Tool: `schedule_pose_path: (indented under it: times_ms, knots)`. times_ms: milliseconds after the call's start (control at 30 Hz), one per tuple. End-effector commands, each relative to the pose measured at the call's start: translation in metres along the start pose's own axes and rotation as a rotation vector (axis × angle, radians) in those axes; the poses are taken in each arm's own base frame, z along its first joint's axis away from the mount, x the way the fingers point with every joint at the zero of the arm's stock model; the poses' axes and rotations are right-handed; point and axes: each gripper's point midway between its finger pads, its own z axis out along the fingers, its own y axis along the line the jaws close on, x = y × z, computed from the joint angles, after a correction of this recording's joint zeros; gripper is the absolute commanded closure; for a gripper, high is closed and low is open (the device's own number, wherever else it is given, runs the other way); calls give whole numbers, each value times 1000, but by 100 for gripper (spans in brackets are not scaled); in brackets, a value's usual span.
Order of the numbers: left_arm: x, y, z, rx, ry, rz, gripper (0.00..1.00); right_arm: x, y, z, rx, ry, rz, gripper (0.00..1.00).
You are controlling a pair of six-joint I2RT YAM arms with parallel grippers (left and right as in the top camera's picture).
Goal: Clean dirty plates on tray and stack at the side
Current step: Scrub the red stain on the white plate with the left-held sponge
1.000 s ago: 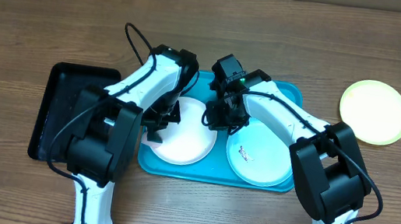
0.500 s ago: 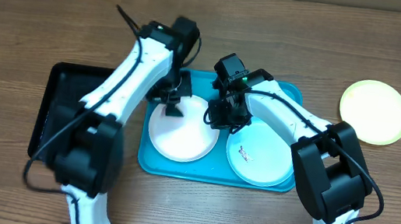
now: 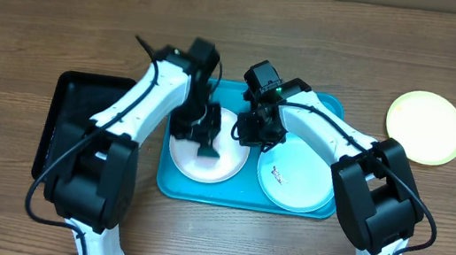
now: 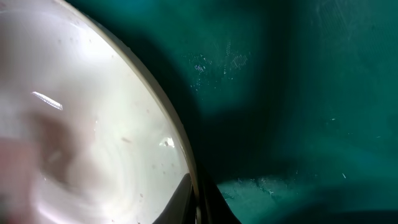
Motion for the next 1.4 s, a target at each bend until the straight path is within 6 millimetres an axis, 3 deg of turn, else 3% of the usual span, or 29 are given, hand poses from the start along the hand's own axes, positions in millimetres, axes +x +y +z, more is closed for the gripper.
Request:
schedule_pose_path:
  times_ms: [0, 33, 67, 133, 233, 367, 500, 667, 767, 933, 1133, 1267, 1367]
  knots:
    - [14, 6, 23, 17, 63, -3, 95, -2, -16, 4, 60, -12, 28, 96]
    - [13, 8, 28, 14, 57, -2, 89, -2, -16, 4, 60, -13, 28, 96]
    - [13, 9, 32, 16, 51, 0, 73, -2, -16, 4, 60, -13, 27, 96]
    - [11, 10, 37, 22, 38, 5, 22, -2, -16, 4, 60, -13, 28, 96]
    - [6, 9, 38, 27, 19, 15, 18, -2, -16, 4, 60, -12, 28, 96]
    - [2, 8, 28, 28, 15, 10, 30, -2, -16, 4, 60, -12, 28, 96]
    - [-4, 3, 7, 30, 7, 20, 32, -2, -16, 4, 60, -13, 28, 96]
    - [-4, -4, -16, 15, 10, 47, 54, -2, -16, 4, 60, -13, 27, 96]
    - [0, -1, -18, -16, 19, 60, 53, -2, -16, 4, 60, -14, 27, 96]
    - [2, 17, -12, -121, 14, 66, 50, -2, -16, 4, 60, -13, 27, 96]
    - [7, 29, 19, -132, 14, 16, 55, -2, -16, 4, 60, -13, 27, 96]
    - [12, 20, 39, -36, 33, 25, 74, -3, -16, 4, 59, -14, 27, 96]
    - [11, 17, 41, -18, 29, 27, 92, -3, -16, 4, 58, -17, 26, 96]
